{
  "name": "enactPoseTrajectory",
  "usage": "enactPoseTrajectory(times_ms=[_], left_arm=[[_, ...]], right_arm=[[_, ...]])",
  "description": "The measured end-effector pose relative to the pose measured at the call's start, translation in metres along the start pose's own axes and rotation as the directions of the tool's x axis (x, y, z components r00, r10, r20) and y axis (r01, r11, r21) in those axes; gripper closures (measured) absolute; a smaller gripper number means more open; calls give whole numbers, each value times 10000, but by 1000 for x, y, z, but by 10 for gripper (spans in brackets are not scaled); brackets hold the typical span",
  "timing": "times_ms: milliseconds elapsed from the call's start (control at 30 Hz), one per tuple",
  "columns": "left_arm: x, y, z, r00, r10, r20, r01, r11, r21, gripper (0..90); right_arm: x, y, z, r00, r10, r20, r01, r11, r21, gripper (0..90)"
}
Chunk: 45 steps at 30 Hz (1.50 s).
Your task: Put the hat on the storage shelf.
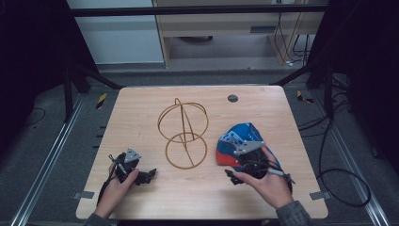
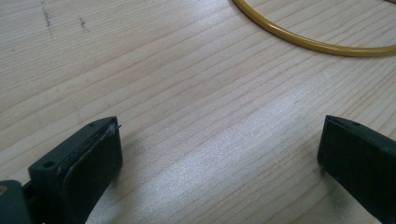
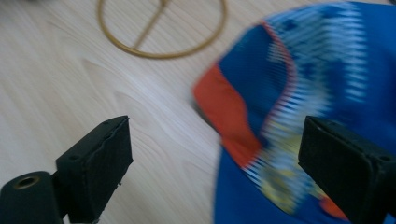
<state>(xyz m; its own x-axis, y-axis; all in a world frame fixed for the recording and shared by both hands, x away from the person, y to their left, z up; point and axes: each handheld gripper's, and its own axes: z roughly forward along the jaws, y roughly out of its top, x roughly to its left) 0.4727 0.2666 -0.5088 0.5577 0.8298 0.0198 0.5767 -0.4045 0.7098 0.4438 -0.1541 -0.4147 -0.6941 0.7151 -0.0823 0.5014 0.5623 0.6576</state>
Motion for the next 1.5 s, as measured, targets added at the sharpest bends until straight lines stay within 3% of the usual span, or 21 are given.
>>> enactPoseTrajectory(times_ms=[200, 333, 500, 700, 1000, 1300, 1500], left_arm=[[0, 0, 0, 10000, -8, -1, 8, 10000, -1, 0], [0, 0, 0, 10000, -10, -1, 10, 10000, 0, 0], [0, 0, 0, 10000, -9, 9, 9, 10000, -24, 0], [0, 0, 0, 10000, -11, 10, 11, 10000, -15, 0], [0, 0, 0, 10000, 2, 1, -2, 10000, -3, 0], [0, 0, 0, 10000, 24, 52, -24, 10000, -15, 0], [0, 0, 0, 10000, 50, 72, -50, 10000, -22, 0]], right_arm=[[-35, -5, -22, 9976, 288, 635, -309, 9990, 321, 130], [-54, 0, -28, 9966, 452, 687, -499, 9965, 672, 165], [-64, 12, -29, 9967, 395, 702, -474, 9923, 1143, 184], [-69, 27, -26, 9963, 469, 721, -563, 9894, 1337, 201], [-71, 46, -5, 9978, 309, 587, -397, 9870, 1558, 237], [-74, 56, 14, 9960, 682, 585, -773, 9823, 1704, 300], [-77, 53, 26, 9914, 1081, 740, -1210, 9721, 2011, 364]])
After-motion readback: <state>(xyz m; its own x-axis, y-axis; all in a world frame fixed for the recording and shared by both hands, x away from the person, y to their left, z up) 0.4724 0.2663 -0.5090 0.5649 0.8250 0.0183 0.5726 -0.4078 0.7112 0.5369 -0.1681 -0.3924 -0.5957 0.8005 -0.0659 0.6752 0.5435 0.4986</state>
